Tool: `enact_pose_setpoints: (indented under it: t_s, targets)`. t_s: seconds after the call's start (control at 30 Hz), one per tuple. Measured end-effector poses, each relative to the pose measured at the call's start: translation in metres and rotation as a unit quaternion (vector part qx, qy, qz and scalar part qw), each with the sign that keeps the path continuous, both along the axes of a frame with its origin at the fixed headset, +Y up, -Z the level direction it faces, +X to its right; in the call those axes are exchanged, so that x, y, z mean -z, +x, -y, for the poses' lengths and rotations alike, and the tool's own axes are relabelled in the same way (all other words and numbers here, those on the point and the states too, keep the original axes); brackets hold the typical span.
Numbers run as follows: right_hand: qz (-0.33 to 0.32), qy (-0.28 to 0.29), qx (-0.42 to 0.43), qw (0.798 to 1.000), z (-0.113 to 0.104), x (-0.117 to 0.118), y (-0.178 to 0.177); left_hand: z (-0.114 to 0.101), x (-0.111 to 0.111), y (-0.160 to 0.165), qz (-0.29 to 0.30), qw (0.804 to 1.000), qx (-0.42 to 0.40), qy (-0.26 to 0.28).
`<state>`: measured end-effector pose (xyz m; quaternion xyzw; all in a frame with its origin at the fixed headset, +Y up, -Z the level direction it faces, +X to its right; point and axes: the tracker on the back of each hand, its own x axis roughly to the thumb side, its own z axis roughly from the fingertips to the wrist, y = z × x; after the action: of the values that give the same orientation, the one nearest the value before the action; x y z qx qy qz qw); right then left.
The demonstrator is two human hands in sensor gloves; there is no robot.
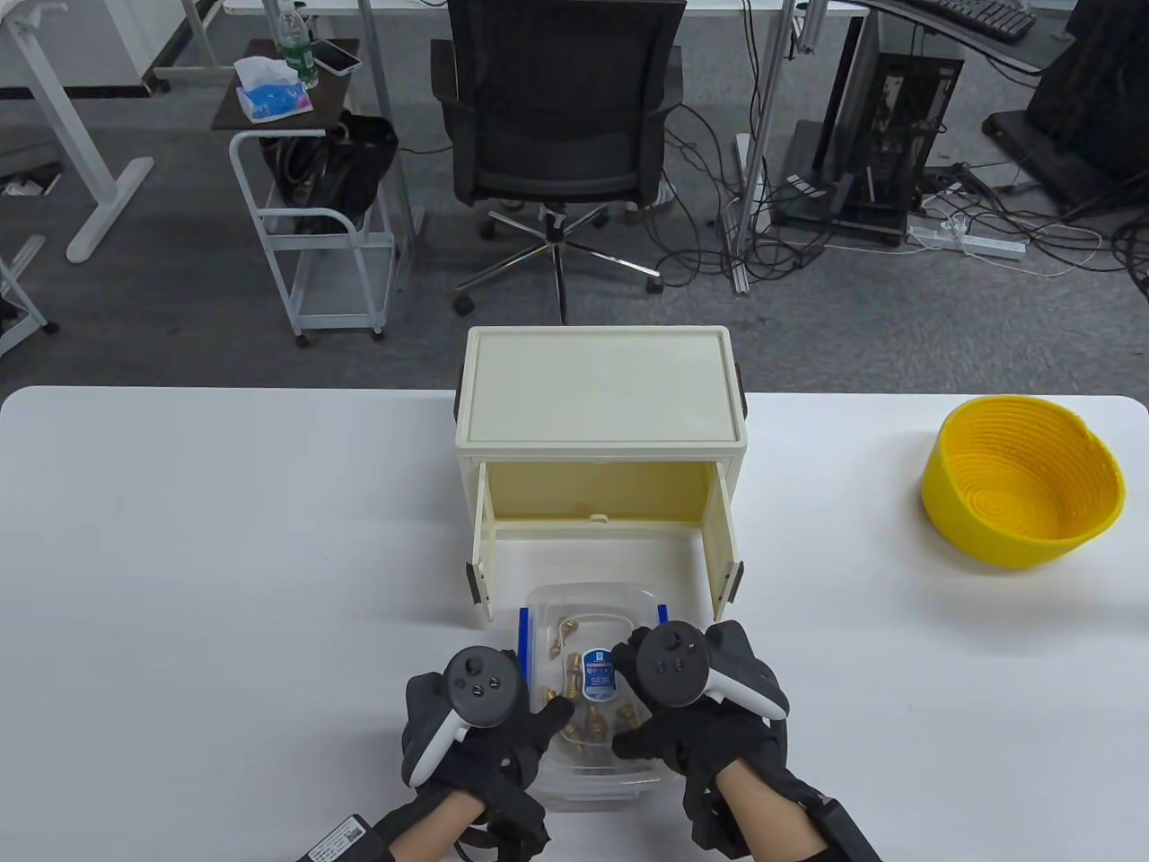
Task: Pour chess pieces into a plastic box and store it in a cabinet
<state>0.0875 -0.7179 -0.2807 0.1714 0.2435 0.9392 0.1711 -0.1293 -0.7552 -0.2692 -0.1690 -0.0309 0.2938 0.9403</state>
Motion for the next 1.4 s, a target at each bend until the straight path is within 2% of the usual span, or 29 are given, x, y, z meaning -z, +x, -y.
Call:
enact_pose_setpoints:
  t_s: [0.17, 0.47, 0.6, 0.7, 0.77, 0.83, 0.9, 0.97, 1.0, 1.1, 1.2, 1.3, 1.4]
  targets:
    - [-0.001, 0.000, -0.002, 1.000, 0.000, 0.000, -0.001, -0.001, -0.001, 0.003, 0.007, 1.000, 0.020, 0.022]
    - [-0.003, 0.002, 0.000, 1.000, 0.001, 0.001, 0.000, 0.000, -0.001, 0.001, 0.010, 1.000, 0.014, 0.013]
    - [-0.005, 0.004, 0.005, 1.000, -0.001, 0.001, 0.001, -0.005, -0.002, -0.010, 0.015, 0.998, 0.053, 0.029]
    - [0.023, 0.054, 0.036, 0.998, -0.008, 0.003, 0.007, -0.017, -0.005, -0.027, -0.017, 0.994, 0.060, 0.093]
    - [0.067, 0.094, 0.060, 0.992, -0.017, 0.002, 0.015, -0.032, -0.006, -0.040, -0.043, 0.986, 0.068, 0.145]
    - [0.110, 0.132, 0.064, 0.983, -0.026, 0.001, 0.024, -0.048, -0.009, -0.054, -0.063, 0.973, 0.087, 0.204]
    - [0.151, 0.144, 0.059, 0.976, -0.029, -0.001, 0.032, -0.059, -0.011, -0.068, -0.087, 0.953, 0.115, 0.265]
    - [0.189, 0.110, 0.054, 0.974, -0.026, 0.000, 0.038, -0.062, -0.010, -0.082, -0.106, 0.937, 0.144, 0.301]
    - [0.198, 0.084, 0.052, 0.975, -0.023, 0.002, 0.040, -0.062, -0.008, -0.086, -0.109, 0.935, 0.155, 0.299]
    - [0.213, -0.039, 0.111, 0.970, 0.000, 0.010, 0.048, -0.054, 0.001, -0.101, -0.115, 0.943, 0.176, 0.256]
    - [0.228, -0.138, 0.193, 0.944, 0.022, 0.019, 0.053, -0.045, 0.005, -0.108, -0.120, 0.951, 0.176, 0.225]
    - [0.237, -0.177, 0.222, 0.929, 0.036, 0.023, 0.056, -0.039, 0.008, -0.109, -0.120, 0.953, 0.184, 0.210]
    - [0.245, -0.180, 0.230, 0.925, 0.043, 0.025, 0.056, -0.036, 0.009, -0.107, -0.116, 0.952, 0.196, 0.206]
